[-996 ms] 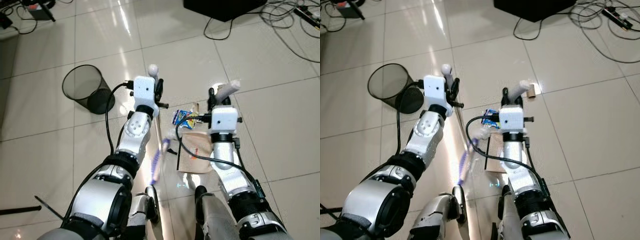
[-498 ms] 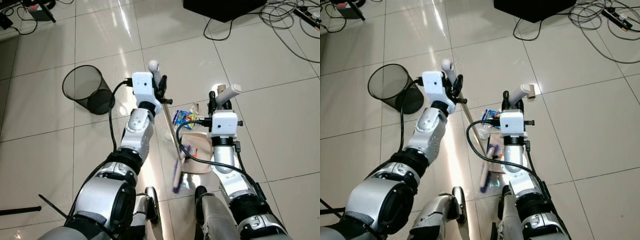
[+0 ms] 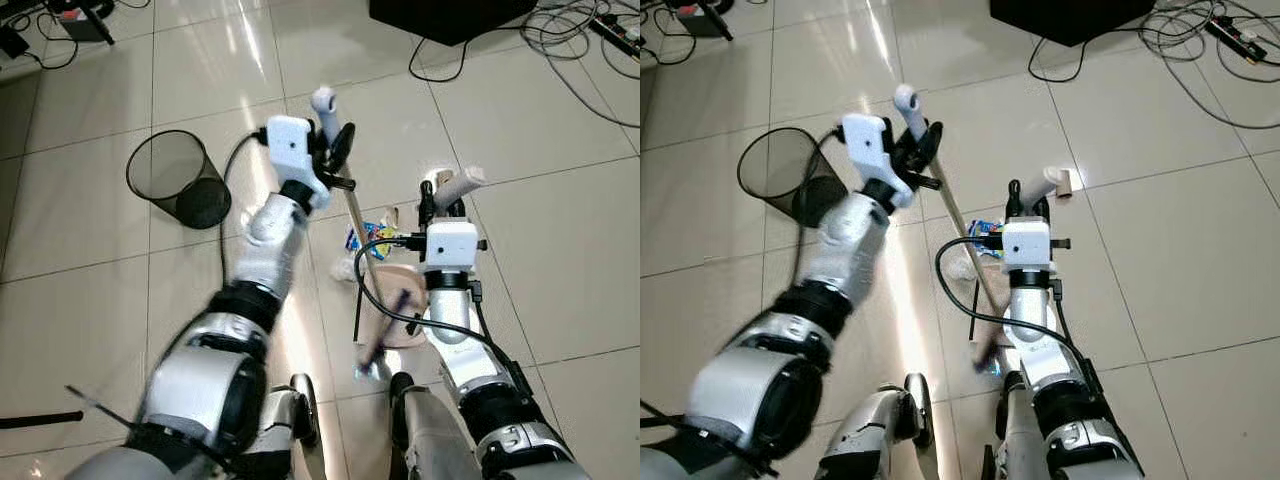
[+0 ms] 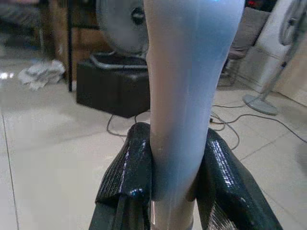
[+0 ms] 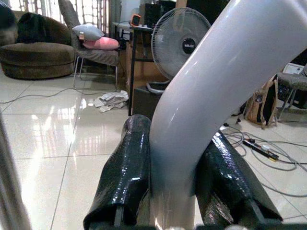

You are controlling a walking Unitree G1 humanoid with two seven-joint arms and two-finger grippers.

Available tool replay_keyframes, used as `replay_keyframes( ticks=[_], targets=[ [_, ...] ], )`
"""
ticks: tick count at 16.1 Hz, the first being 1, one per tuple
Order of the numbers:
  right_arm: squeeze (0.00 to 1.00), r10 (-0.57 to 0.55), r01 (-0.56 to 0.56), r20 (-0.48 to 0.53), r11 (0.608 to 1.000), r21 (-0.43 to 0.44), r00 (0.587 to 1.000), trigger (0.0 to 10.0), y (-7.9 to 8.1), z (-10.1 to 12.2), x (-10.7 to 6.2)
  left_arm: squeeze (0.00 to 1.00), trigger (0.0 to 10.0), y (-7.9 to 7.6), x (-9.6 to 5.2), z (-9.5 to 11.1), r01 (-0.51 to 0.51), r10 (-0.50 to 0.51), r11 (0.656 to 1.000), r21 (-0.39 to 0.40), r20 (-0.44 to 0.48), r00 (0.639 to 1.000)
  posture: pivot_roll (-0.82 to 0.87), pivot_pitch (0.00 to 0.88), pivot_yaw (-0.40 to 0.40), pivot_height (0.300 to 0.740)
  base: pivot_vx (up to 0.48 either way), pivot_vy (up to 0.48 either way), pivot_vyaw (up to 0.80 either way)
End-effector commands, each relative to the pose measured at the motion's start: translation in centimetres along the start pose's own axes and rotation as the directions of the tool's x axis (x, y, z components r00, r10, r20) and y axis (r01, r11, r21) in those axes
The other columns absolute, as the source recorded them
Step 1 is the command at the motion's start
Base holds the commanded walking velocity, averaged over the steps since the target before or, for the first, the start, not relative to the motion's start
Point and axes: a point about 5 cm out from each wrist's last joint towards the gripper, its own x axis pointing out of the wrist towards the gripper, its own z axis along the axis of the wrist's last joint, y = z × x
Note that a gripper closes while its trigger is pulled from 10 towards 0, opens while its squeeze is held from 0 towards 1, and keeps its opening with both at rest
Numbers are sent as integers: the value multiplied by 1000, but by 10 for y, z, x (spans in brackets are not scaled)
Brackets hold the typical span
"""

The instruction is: Sweep floor

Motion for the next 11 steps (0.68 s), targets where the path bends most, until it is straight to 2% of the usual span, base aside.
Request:
replay_keyframes(
  ticks=[1, 3, 6, 8, 9, 11],
  targets=[
    [0, 12, -12, -142, 1000, -4, 990, 10000, 0, -24, -21, 0, 10000, 8, 6, 26, 57, -63, 995, 86, 71, 995, 99, 266, 148, 740, 0, 0, 0],
    [0, 4, -5, -141, 1000, -7, 990, 10000, -6, -25, -19, 0, 10000, 19, 3, 37, 128, -139, 981, 147, 68, 988, 93, 238, 134, 740, 0, 0, 0],
    [0, -37, 39, -125, 999, 11, 991, 10000, -21, -23, -12, 0, 10000, 50, -5, 64, 146, -162, 971, 190, 71, 984, 77, 192, 110, 740, 0, 0, 0],
    [0, -66, 72, -105, 996, 53, 992, 10000, -33, -18, -3, 0, 10000, 71, -11, 74, 91, -110, 959, 268, 58, 992, 71, 172, 96, 740, 0, 0, 0],
    [0, -71, 78, -100, 995, 61, 992, 10000, -35, -17, -2, 0, 10000, 74, -12, 75, 81, -100, 956, 281, 52, 994, 71, 172, 96, 740, 0, 0, 0],
    [0, -36, 43, -47, 985, 165, 998, 10000, -40, 3, 16, 0, 10000, 99, -21, 75, -76, 80, 935, 347, 2, 997, 45, 139, 92, 740, 0, 0, 0]
  ],
)
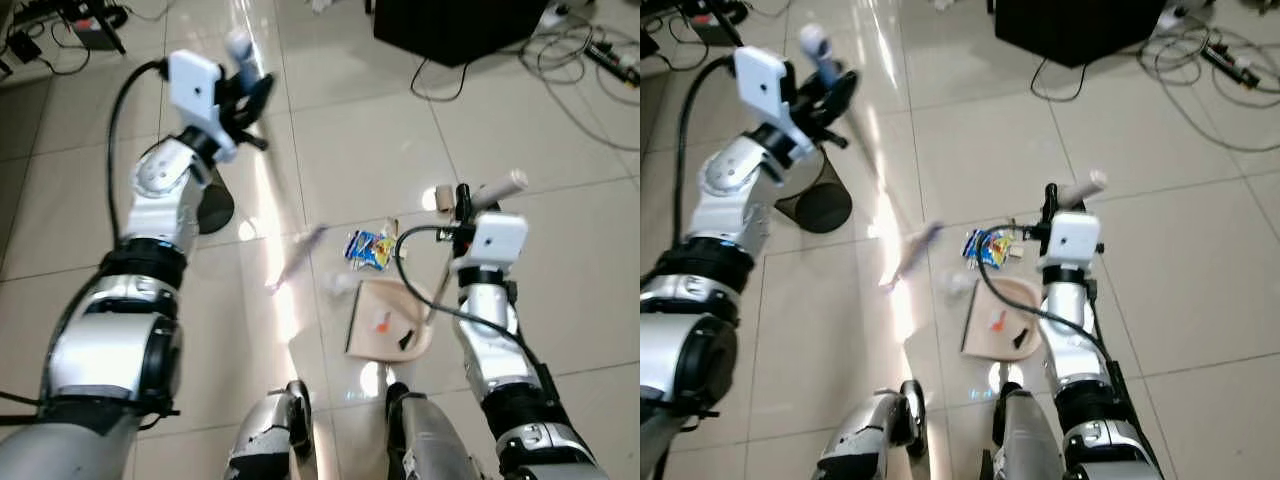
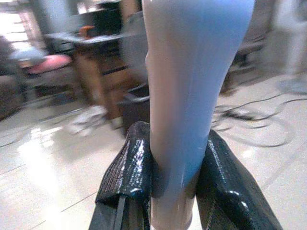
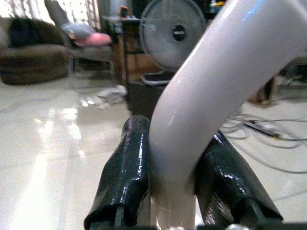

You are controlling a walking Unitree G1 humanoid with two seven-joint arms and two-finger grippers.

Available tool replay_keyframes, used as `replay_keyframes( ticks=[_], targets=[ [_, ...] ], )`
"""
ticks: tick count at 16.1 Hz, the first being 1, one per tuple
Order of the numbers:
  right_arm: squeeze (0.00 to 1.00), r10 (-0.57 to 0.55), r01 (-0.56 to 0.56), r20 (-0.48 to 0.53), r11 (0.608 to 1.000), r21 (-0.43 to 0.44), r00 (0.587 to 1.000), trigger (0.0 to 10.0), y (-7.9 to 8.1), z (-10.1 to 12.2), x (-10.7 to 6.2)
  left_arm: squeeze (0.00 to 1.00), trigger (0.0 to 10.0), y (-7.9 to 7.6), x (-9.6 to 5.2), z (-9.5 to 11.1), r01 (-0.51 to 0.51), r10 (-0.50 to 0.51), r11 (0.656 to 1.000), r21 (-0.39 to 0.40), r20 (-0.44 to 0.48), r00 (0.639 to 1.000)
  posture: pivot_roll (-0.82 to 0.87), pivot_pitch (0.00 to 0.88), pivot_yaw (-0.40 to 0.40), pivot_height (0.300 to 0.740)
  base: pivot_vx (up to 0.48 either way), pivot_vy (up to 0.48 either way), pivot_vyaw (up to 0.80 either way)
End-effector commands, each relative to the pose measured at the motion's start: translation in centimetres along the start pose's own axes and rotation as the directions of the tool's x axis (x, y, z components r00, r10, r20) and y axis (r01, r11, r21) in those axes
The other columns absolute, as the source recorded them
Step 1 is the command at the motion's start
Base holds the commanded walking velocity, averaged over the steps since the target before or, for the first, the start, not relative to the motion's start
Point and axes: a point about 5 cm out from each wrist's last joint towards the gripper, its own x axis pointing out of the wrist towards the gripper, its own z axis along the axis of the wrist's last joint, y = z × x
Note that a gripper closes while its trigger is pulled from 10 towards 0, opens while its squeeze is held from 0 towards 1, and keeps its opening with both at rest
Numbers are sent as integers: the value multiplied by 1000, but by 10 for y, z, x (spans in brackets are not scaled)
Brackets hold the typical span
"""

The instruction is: Sweep floor

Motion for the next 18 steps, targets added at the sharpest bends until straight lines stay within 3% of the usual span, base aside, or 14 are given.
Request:
replay_keyframes(
  ticks=[1, 3, 5, 9, 13, 15, 18],
  targets=[
    [0, 9, -13, 58, 998, 69, 998, 10000, 1, 17, 7, 0, 10000, 12, -3, 3, -57, 57, 998, 39, -16, 998, 40, 140, 93, 740, 0, 0, 0],
    [0, 8, -27, 120, 987, 159, 993, 10000, -2, 44, 18, 0, 10000, 26, -15, -8, -152, 158, 986, 73, -81, 984, 10, 113, 100, 740, 0, 0, 0],
    [0, 19, -52, 184, 983, 178, 983, 10000, -12, 76, 33, 0, 10000, 41, -39, -27, -261, 280, 956, 133, -150, 948, -4, 103, 99, 740, 0, 0, 0],
    [0, 22, -78, 211, 962, 260, 977, 10000, -20, 115, 41, 0, 10000, 49, -71, -43, -303, 333, 937, 173, -181, 925, -1, 70, 92, 740, 0, 0, 0],
    [0, 1, -62, 203, 953, 297, 979, 10000, -22, 138, 38, 0, 10000, 35, -96, -49, -382, 395, 918, 103, -163, 904, 0, 51, 92, 740, 0, 0, 0],
    [0, -13, -40, 173, 953, 299, 985, 10000, -24, 142, 40, 0, 10000, 24, -94, -47, -405, 407, 913, 39, -138, 903, -5, 39, 78, 740, 0, 0, 0],
    [0, -33, -20, 155, 946, 325, 987, 10000, -25, 143, 37, 0, 10000, 1, -90, -39, -339, 343, 939, 50, -111, 933, 7, 28, 79, 740, 0, 0, 533]
  ],
)
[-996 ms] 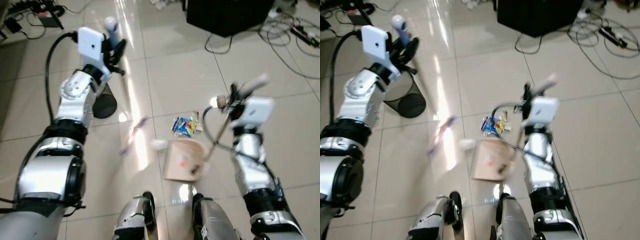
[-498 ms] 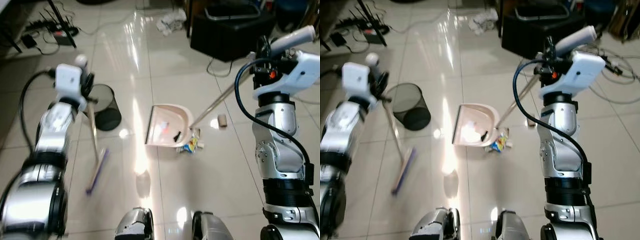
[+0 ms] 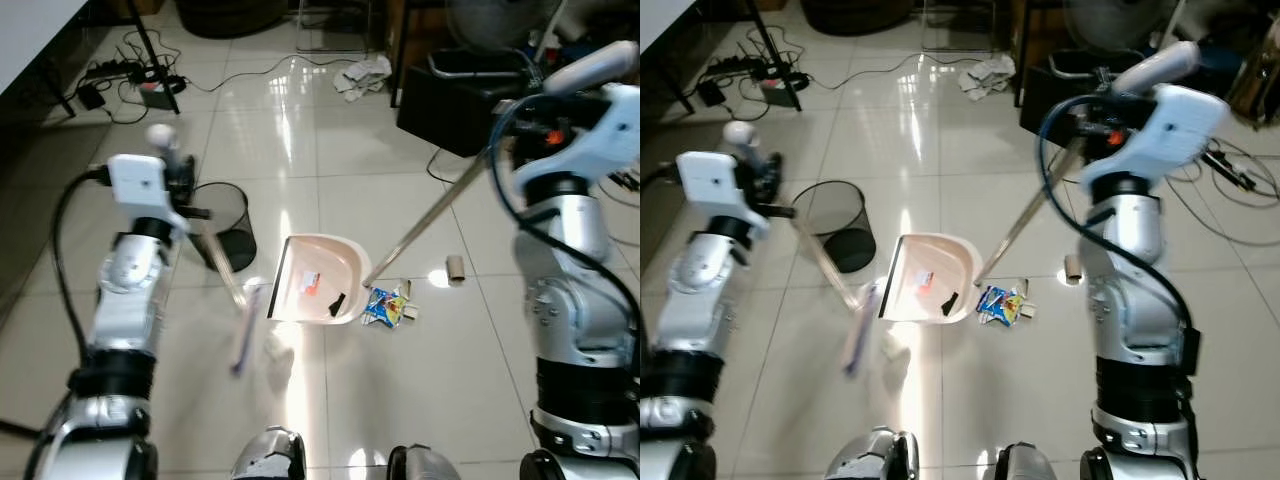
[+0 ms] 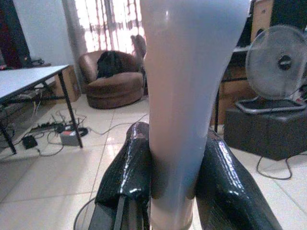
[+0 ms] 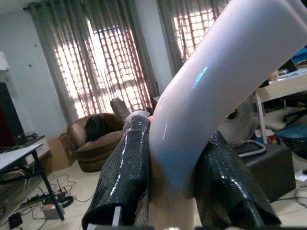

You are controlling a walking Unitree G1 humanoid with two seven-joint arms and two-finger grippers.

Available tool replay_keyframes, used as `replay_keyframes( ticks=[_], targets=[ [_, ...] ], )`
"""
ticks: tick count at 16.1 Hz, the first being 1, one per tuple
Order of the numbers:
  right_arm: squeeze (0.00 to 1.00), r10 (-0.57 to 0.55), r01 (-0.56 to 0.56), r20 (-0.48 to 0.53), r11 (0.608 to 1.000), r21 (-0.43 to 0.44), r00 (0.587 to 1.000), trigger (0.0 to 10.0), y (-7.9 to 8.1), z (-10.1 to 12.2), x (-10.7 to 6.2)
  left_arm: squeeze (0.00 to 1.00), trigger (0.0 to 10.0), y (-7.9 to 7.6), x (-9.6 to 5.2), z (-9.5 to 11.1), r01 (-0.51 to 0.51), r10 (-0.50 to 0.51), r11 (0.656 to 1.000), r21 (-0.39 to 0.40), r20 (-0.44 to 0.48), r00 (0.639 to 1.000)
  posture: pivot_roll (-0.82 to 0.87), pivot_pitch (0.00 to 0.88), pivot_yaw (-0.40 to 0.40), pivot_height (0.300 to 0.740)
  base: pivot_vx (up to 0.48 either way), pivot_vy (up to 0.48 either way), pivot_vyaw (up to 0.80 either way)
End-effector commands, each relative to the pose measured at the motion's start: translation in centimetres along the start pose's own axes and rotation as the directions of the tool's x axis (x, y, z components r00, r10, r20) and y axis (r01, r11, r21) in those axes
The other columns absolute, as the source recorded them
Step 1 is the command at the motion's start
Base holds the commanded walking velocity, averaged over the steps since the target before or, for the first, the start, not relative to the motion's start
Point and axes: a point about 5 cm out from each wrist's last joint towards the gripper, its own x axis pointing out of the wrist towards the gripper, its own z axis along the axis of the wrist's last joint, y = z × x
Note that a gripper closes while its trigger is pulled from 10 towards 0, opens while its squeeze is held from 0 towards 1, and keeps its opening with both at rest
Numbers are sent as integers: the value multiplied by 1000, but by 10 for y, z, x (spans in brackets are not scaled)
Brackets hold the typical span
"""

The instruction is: Sweep floor

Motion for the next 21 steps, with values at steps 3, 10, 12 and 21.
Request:
replay_keyframes(
  ticks=[3, 10, 12, 21],
  targets=[
    [0, 9, -10, 52, 1000, 15, 999, 10000, 7, 16, -3, 0, 10000, -21, -10, 15, 113, -118, 988, 105, 44, 992, 7, 10, 92, 740, 0, 0, 800],
    [0, -70, 70, -4, 997, -15, 998, 10000, -7, 6, -9, 0, 10000, -31, -5, 21, 101, -104, 991, 92, 32, 994, 7, 11, 98, 740, 298, 0, 314],
    [0, -89, 89, -11, 996, -26, 996, 10000, -11, 3, -13, 0, 10000, -33, -6, 18, 104, -106, 990, 94, 18, 994, -5, 1, 106, 740, 338, 0, 0],
    [0, -44, 44, -14, 998, 35, 999, 10000, -10, 7, -11, 0, 10000, -33, -11, 12, 60, -60, 995, 82, 2, 998, -7, 2, 66, 740, 350, 0, 0]
  ],
)
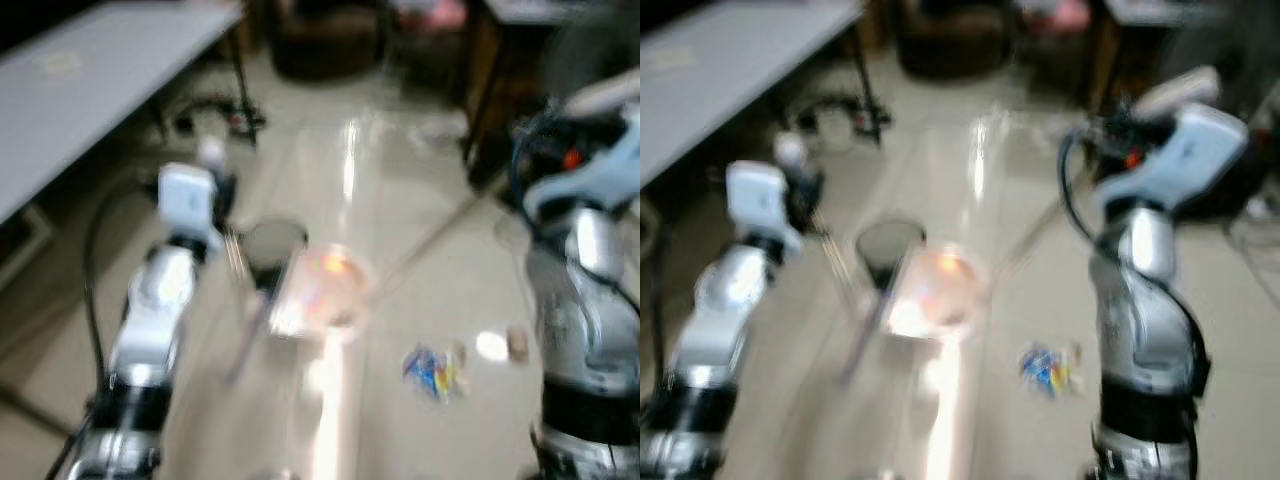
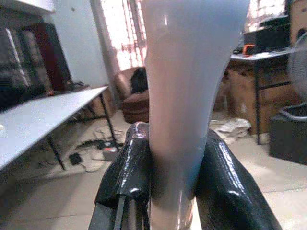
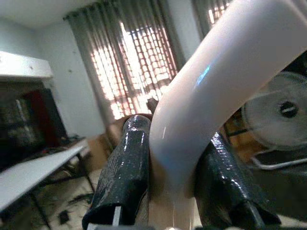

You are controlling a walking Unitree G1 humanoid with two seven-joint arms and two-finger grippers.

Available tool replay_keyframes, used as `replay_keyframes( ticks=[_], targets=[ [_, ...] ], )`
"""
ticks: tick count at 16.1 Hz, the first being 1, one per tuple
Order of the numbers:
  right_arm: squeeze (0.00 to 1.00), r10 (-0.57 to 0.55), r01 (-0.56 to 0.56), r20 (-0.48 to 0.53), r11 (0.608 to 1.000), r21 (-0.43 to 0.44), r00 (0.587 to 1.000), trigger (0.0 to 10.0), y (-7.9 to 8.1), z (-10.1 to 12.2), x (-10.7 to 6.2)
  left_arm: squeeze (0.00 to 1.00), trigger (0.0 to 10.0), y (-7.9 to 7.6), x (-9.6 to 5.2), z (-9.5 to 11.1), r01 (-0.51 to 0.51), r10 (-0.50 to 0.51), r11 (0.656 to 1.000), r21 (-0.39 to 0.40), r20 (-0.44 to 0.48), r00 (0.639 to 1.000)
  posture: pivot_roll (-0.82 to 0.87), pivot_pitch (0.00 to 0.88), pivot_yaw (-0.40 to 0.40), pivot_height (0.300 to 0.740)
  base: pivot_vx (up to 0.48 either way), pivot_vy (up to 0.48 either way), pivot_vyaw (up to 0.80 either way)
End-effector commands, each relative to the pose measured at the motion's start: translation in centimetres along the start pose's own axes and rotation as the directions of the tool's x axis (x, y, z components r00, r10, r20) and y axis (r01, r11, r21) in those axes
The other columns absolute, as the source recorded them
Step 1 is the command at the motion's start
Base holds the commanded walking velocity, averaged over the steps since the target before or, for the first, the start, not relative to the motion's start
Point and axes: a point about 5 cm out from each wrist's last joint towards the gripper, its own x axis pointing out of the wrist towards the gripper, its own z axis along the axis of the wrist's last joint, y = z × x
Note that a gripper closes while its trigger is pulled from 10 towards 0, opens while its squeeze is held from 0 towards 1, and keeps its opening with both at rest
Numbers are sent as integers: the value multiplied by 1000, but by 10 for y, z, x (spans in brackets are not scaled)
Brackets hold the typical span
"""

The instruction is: Sweep floor

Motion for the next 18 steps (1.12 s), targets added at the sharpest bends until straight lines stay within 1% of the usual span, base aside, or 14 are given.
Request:
replay_keyframes(
  ticks=[1, 2, 4, 5, 7, 10, 11, 14, 16, 18],
  targets=[
    [0, 15, -15, 57, 1000, 7, 998, 10000, 1, 14, 4, 0, 10000, -3, 3, 10, 0, 0, 1000, 14, 47, 999, -4, 5, 61, 740, 360, 0, 0],
    [0, 21, -21, 59, 1000, 12, 998, 10000, 1, 16, 5, 0, 10000, -2, 2, 11, 1, -2, 1000, 31, 51, 999, 0, 0, 58, 740, 360, 0, 0],
    [0, 26, -27, 69, 999, 20, 997, 10000, 1, 18, 6, 0, 10000, 1, -1, 13, -2, 0, 999, 34, 55, 998, 12, 7, 56, 740, 360, 0, 0],
    [0, 20, -23, 75, 999, 38, 997, 10000, 0, 18, 4, 0, 10000, 5, -5, 9, -12, 10, 999, 40, 42, 999, 18, 0, 57, 740, 368, 0, 0],
    [0, 20, -25, 83, 998, 53, 996, 10000, 1, 19, 6, 0, 10000, 8, -4, 8, -24, 23, 999, 36, 37, 999, 14, 0, 59, 740, 369, 0, 0],
    [0, 42, -47, 86, 997, 54, 995, 10000, 4, 21, 9, 0, 10000, 5, -3, 7, -23, 22, 999, 34, 38, 999, 6, 0, 60, 740, 368, 0, 0],
    [0, 30, -34, 86, 998, 45, 996, 10000, 3, 21, 9, 0, 10000, 2, -3, 8, -14, 13, 1000, 27, 41, 999, 3, 0, 67, 740, 386, 0, 0],
    [0, -9, 6, 93, 1000, 30, 996, 10000, -2, 23, 10, 0, 10000, -2, 3, 10, 4, -4, 1000, 15, 49, 999, -6, 0, 81, 740, 384, 0, 640],
    [0, -6, 2, 99, 999, 38, 995, 10000, -3, 24, 8, 0, 10000, -2, 3, 9, 5, -5, 1000, 19, 46, 999, -14, 0, 86, 740, 382, 0, 650],
    [0, -7, 3, 99, 999, 44, 995, 10000, -3, 23, 7, 0, 10000, -4, 2, 6, 11, -11, 1000, 17, 37, 999, -19, 0, 91, 740, 382, 0, 0]
  ],
)
